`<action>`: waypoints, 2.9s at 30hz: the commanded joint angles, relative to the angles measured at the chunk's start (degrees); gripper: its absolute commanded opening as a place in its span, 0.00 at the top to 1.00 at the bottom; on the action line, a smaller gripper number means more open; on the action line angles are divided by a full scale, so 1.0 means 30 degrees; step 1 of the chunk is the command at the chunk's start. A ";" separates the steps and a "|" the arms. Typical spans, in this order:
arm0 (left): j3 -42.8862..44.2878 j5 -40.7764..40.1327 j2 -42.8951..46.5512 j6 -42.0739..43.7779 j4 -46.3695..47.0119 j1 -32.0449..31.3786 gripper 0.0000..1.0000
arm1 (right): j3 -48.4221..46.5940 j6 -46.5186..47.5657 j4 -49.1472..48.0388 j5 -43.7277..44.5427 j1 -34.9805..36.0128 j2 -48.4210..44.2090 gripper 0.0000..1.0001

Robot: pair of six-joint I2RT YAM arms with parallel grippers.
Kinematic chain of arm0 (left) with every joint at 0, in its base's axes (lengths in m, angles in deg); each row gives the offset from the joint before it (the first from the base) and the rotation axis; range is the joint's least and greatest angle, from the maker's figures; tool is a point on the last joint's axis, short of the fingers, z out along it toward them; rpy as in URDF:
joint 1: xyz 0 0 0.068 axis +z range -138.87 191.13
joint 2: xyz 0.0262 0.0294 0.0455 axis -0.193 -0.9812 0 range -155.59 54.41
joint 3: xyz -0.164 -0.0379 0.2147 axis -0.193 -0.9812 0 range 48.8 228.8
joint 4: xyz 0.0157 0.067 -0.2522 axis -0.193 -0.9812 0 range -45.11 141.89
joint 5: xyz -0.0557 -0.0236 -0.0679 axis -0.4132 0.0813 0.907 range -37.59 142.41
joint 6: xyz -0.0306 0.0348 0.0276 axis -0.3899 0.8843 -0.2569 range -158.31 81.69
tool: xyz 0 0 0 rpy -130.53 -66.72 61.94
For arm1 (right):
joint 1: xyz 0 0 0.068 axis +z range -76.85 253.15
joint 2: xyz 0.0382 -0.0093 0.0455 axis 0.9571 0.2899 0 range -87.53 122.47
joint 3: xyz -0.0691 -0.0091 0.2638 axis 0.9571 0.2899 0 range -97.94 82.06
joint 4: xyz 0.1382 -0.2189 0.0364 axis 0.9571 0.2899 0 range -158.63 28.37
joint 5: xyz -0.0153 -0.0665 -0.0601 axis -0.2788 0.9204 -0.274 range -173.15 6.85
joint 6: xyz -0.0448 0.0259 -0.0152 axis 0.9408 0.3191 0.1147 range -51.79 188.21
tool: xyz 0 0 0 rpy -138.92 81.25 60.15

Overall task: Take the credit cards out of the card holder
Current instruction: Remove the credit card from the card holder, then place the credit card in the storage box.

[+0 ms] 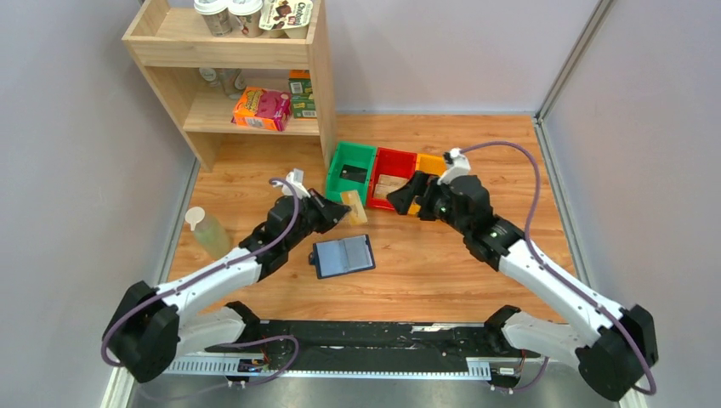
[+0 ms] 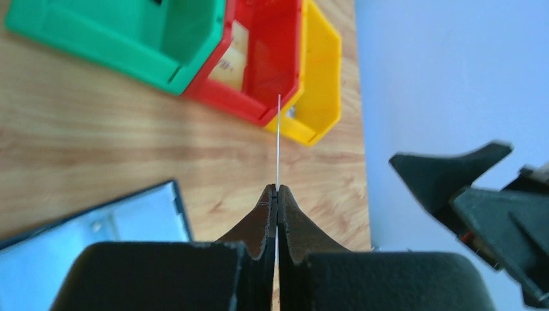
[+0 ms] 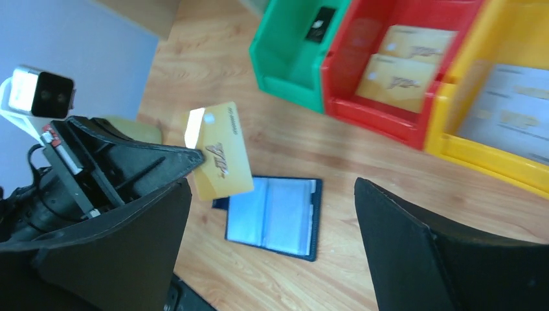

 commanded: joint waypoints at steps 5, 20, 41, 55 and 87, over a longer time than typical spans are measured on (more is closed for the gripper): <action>0.3945 -0.3411 -0.5013 -0.1044 0.4038 -0.1049 1.00 | 0.3103 -0.0954 0.1225 0.5057 -0.0870 -0.5608 0.00; 0.9132 -0.7512 -1.2633 -0.4670 0.4865 -0.1987 1.00 | 0.3751 0.0099 0.3742 0.6904 -0.1514 -0.9480 0.00; 1.6372 -1.0853 -1.8493 -1.2056 -0.2430 -0.3101 1.00 | 0.3077 0.2501 0.5473 0.9278 -0.1690 -1.1327 0.00; 1.7107 -0.9800 -1.9638 -1.3963 -0.2959 -0.3129 0.86 | 0.3194 0.3001 0.5533 0.9308 -0.2042 -1.1240 0.00; 0.6124 -0.4733 -0.4787 0.1229 -0.7173 -0.3130 0.57 | 0.1730 0.2621 0.4772 0.0412 -0.2159 -0.6820 0.05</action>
